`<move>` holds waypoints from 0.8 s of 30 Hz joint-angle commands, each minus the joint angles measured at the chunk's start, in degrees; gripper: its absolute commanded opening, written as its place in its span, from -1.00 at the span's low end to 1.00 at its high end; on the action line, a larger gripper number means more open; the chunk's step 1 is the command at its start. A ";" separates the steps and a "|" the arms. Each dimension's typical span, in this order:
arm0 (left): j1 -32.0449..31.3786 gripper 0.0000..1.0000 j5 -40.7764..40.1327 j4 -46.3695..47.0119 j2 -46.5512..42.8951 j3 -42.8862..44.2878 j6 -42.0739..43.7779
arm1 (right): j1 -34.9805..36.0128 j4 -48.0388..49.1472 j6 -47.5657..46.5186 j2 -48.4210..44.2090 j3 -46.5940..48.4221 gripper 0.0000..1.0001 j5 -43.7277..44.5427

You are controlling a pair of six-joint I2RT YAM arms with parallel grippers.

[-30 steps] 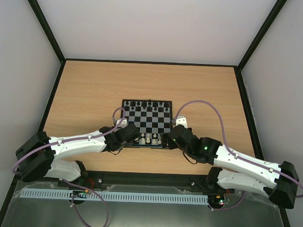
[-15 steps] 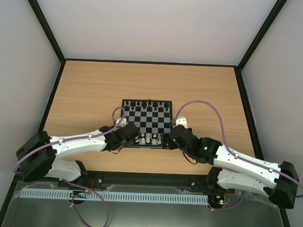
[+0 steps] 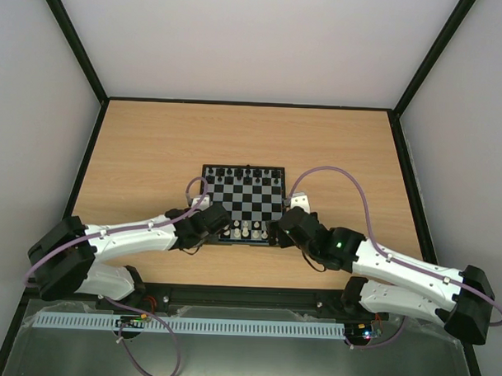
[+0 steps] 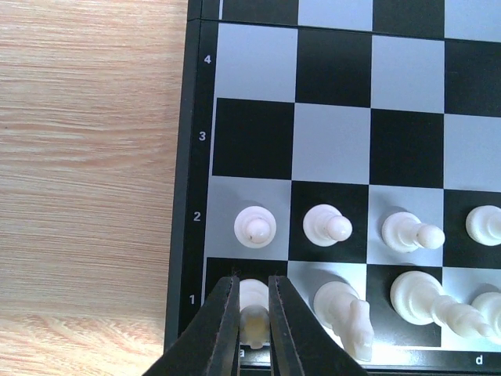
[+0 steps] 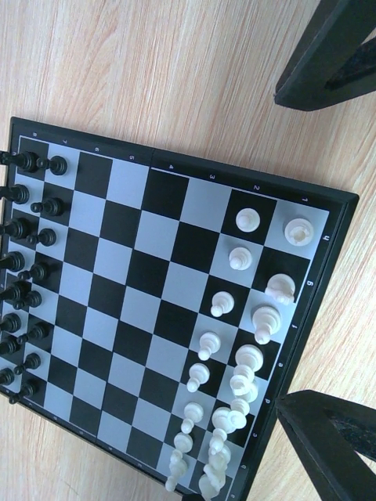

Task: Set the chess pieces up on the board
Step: Place the chess piece on the chessboard.

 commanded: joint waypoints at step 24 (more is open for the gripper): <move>-0.27 0.99 -5.06 -8.25 -18.03 -0.69 0.22 | -0.77 -2.96 1.58 3.79 3.13 0.97 2.12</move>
